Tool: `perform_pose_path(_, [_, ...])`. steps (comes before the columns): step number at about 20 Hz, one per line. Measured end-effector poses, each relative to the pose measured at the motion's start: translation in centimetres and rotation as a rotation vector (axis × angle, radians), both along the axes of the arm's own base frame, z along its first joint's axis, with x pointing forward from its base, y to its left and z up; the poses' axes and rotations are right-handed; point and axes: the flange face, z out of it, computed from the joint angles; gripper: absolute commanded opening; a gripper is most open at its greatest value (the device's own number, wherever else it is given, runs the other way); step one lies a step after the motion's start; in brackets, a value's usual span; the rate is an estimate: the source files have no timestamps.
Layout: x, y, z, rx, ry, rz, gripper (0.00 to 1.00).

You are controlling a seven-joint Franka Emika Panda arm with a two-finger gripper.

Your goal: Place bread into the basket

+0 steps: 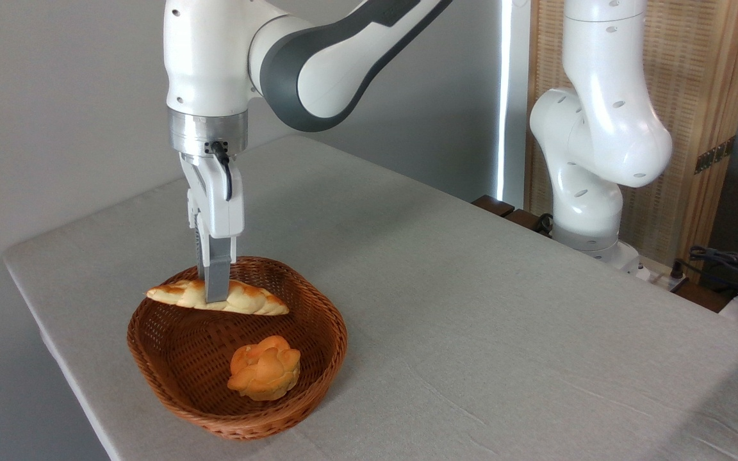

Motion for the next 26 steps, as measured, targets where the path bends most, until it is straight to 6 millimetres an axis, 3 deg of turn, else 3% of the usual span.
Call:
perform_pose_path(14, [0.2,0.7,0.5,0.092,-0.039,-0.036,1.0])
perform_pose_path(18, [-0.3,2.2,3.7,0.061,-0.054,0.087,1.0])
perform_pose_path(23, [-2.5,4.5,10.4,0.047,0.114,0.171,1.0])
perform_pose_path(26, [-3.1,6.3,12.9,-0.011,0.194,0.216,1.0])
